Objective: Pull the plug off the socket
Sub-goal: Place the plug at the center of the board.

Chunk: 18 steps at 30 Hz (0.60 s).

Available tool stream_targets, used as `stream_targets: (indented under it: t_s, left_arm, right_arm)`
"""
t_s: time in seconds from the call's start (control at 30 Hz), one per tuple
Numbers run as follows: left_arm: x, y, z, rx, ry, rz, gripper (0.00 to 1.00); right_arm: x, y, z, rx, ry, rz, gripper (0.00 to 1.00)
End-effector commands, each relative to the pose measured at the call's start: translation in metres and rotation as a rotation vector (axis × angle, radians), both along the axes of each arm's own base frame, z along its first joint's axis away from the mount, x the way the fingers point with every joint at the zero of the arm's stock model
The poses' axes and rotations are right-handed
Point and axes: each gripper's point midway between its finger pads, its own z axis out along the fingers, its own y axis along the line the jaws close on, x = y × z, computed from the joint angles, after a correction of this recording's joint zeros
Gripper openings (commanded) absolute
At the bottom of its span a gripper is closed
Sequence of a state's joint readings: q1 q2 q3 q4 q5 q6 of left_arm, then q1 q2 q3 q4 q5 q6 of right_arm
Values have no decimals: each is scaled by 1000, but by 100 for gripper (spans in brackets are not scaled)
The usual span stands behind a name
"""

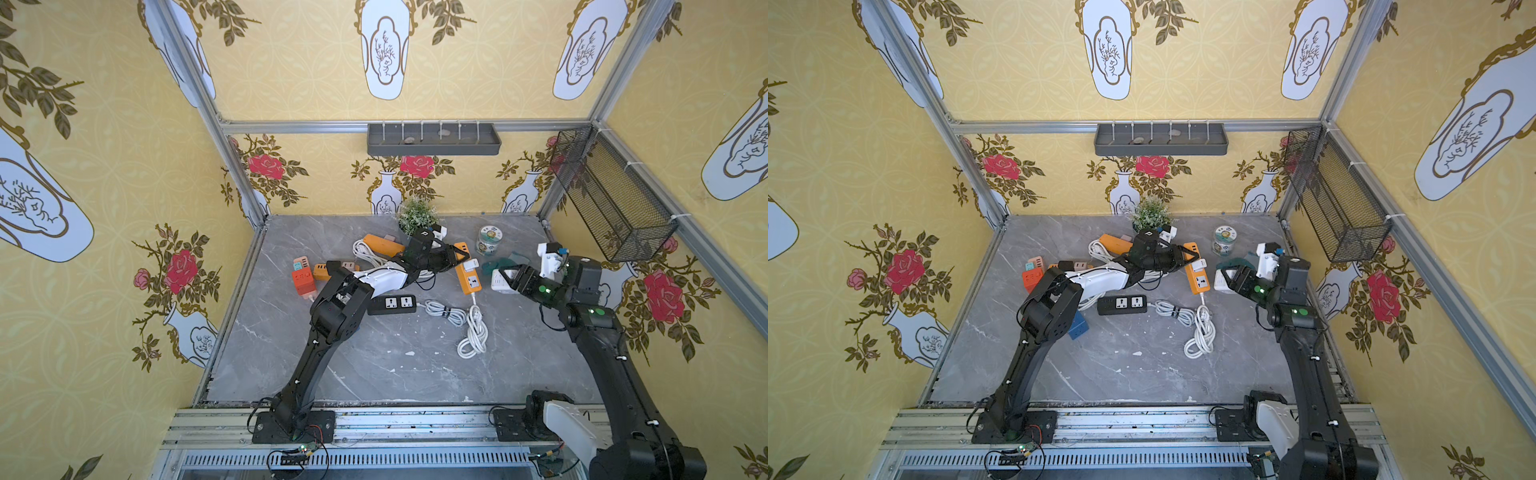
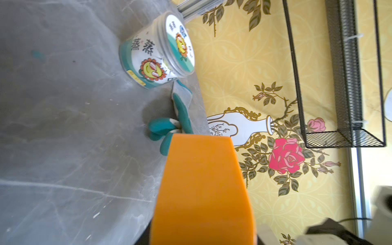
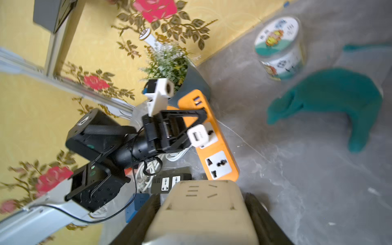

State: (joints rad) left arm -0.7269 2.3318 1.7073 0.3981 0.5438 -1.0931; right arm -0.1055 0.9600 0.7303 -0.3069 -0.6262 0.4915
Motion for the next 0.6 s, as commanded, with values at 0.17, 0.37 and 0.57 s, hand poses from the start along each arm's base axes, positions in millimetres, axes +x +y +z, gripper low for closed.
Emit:
stream_targets:
  t_s: [0.17, 0.37, 0.57]
  left_arm:
    - [-21, 5, 35, -104, -113, -52, 12]
    - [-50, 16, 49, -125, -143, -97, 12]
    - [-76, 30, 41, -134, -115, -119, 13]
  right_arm:
    - [-22, -40, -94, 343, 324, -308, 43]
    - [6, -48, -112, 439, 282, -349, 46]
    - [38, -60, -134, 466, 291, -368, 54]
